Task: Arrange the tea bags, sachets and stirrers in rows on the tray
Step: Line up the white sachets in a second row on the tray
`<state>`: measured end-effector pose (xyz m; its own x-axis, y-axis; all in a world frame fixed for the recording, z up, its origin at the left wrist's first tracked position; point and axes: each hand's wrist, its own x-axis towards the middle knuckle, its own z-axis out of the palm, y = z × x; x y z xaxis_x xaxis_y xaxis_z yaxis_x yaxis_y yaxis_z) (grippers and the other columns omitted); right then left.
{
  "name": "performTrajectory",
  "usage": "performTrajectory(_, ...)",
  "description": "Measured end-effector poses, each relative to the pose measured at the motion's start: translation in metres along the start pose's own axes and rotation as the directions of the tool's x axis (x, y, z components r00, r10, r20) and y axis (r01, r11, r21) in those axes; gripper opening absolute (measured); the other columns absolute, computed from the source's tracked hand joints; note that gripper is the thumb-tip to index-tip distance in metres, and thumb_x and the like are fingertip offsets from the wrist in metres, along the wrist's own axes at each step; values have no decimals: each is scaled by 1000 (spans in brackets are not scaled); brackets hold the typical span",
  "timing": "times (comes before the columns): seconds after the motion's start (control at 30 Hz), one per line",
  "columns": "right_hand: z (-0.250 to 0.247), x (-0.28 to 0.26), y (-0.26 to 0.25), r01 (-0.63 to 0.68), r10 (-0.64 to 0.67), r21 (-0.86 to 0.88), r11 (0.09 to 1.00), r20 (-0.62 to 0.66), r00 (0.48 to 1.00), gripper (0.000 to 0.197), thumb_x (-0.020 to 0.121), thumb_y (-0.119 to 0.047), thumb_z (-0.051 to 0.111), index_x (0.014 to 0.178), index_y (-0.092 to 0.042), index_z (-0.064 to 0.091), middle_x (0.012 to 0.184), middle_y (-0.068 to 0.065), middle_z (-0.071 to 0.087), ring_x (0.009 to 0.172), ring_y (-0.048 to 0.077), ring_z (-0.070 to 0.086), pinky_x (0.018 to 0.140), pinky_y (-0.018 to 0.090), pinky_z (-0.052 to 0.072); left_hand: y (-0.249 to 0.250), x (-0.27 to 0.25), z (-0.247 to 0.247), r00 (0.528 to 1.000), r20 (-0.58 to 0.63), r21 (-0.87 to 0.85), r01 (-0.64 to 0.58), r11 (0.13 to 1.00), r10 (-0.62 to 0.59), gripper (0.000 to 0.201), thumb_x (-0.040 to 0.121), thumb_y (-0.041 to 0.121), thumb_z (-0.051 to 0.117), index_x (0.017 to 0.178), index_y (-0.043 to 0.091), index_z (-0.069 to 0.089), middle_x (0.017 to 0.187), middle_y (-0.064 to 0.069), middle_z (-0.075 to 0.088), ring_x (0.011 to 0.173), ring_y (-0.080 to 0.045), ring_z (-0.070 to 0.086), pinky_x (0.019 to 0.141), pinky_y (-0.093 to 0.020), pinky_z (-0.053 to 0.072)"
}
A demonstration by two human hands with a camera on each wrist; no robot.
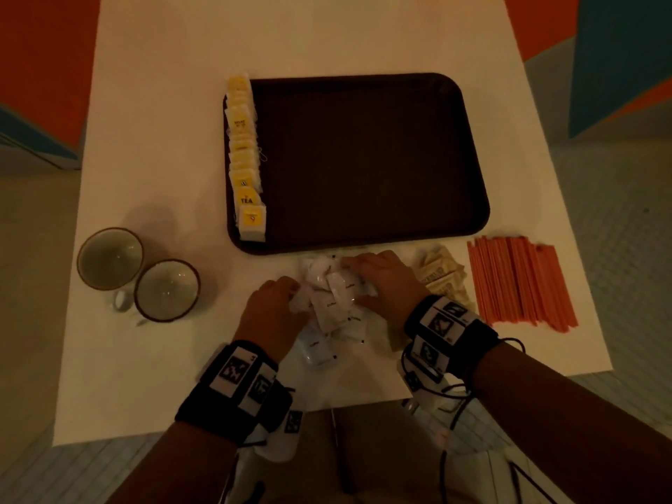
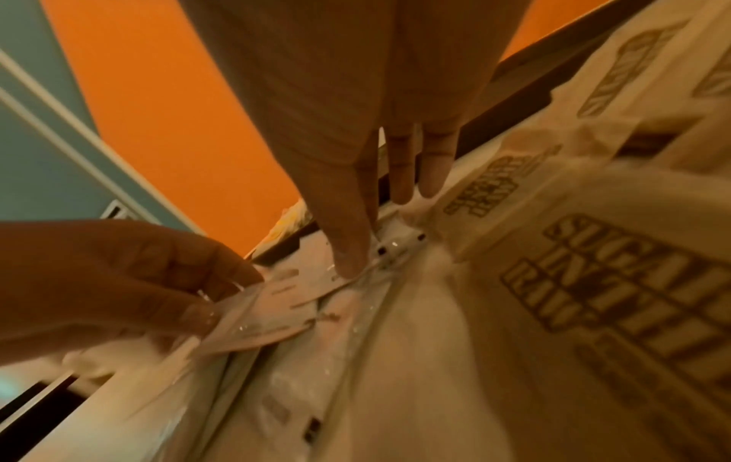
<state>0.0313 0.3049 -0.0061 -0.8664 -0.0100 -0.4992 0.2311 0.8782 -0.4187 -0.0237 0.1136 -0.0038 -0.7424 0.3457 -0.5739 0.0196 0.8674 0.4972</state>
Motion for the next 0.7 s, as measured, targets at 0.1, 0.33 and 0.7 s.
performTrajectory(0.1, 2, 1, 2, 32, -32, -11, 999, -37, 999, 51, 85, -25, 58, 133, -28, 41, 130, -1, 45, 121, 22, 37, 97, 45, 39, 4, 2, 1, 996, -88, -33, 30, 999, -32, 32, 83, 17, 64, 113, 13, 56, 114, -9, 58, 100, -25, 56, 84, -29, 42)
performTrajectory(0.33, -7, -11, 4, 69, -62, 145, 987, -50, 997, 23, 88, -27, 57, 107, -15, 63, 111, 4, 60, 109, 23, 45, 89, 29, 33, -12, 6, -9, 986, -169, -201, -26, 979, -8, 19, 87, 17, 60, 105, 13, 65, 101, -3, 66, 82, -8, 52, 64, -12, 37)
performTrajectory(0.7, -8, 9, -46, 74, -11, 569, 819, -113, 994, 13, 84, -18, 64, 94, -11, 68, 111, 1, 65, 94, 8, 60, 83, 17, 46, -9, 3, -30, 974, -194, -554, -209, 806, 119, 17, 83, 7, 63, 77, 23, 64, 76, 4, 65, 65, -3, 61, 65, -17, 52)
